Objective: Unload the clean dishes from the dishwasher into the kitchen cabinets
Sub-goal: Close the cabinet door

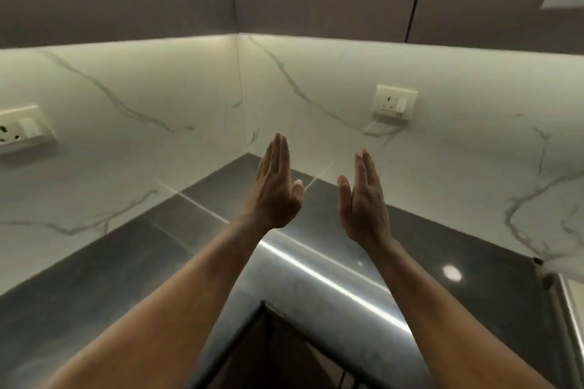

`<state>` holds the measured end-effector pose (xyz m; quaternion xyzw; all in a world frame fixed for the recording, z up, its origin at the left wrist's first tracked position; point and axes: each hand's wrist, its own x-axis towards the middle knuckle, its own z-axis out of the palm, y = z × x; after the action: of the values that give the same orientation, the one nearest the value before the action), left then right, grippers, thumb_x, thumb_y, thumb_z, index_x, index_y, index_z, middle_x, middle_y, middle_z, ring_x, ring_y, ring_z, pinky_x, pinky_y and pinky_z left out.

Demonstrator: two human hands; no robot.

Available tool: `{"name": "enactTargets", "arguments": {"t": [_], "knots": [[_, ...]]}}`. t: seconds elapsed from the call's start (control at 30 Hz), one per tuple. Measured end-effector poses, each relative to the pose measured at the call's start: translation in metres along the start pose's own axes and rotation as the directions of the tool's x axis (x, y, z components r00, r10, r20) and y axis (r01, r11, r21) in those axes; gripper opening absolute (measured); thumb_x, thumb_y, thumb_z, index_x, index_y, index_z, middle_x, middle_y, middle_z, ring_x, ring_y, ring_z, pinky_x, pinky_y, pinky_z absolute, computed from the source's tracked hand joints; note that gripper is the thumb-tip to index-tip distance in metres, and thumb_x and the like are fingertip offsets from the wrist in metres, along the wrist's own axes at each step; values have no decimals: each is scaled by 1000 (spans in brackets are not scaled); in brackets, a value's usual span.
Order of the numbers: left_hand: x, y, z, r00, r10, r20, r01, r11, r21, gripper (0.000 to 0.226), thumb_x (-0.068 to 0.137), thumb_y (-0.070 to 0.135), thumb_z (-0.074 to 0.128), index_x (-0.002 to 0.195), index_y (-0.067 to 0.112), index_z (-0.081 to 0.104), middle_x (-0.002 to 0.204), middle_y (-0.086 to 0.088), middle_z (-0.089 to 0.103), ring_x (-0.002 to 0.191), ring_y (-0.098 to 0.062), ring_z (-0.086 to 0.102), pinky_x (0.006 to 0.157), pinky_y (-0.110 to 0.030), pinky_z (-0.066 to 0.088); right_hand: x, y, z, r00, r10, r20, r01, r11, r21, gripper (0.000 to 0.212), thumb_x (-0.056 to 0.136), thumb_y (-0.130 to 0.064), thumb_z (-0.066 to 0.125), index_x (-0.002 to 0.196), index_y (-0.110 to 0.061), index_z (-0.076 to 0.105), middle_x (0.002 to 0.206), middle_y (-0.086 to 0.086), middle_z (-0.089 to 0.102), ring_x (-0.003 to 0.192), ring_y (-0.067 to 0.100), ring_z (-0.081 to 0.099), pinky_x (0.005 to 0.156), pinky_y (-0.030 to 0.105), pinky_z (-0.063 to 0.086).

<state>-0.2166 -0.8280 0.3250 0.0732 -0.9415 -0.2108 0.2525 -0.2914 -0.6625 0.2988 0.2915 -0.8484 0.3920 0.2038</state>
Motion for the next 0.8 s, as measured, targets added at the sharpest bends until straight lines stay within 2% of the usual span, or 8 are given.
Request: {"name": "enactTargets", "arguments": {"t": [0.27,0.5,0.6,0.8], "knots": [[-94,1,46,983,-93,156,93,996,7,83,98,26,41,152,10,-21,160,-4,-25,146,-10,-22,119,-24,-10,-106,13,13,972,184,146,-200,974,106,67,98,-45,22,156,-13,13,165,1,7,151,10,2,124,36,12],[-153,0,70,948,-117,295,119,993,10,81,100,26,40,153,10,-19,160,-5,-25,146,-8,-23,121,-27,-10,-178,33,19,931,289,222,-312,947,76,68,98,-49,21,157,-15,13,165,-1,6,150,8,2,124,35,12],[-178,-1,77,931,-103,350,105,994,13,81,100,28,40,152,11,-20,160,-5,-26,144,-7,-26,117,-22,-14,-209,33,18,911,346,226,-366,929,53,70,97,-52,20,157,-17,14,165,-1,7,151,9,4,123,36,15],[-245,-8,75,883,-26,469,59,997,-56,79,101,30,38,153,12,-19,160,-2,-26,146,-8,-24,121,-28,-11,-286,10,18,866,451,216,-456,889,-28,73,95,-56,19,157,-17,14,165,-2,7,151,9,4,123,38,14]]}}
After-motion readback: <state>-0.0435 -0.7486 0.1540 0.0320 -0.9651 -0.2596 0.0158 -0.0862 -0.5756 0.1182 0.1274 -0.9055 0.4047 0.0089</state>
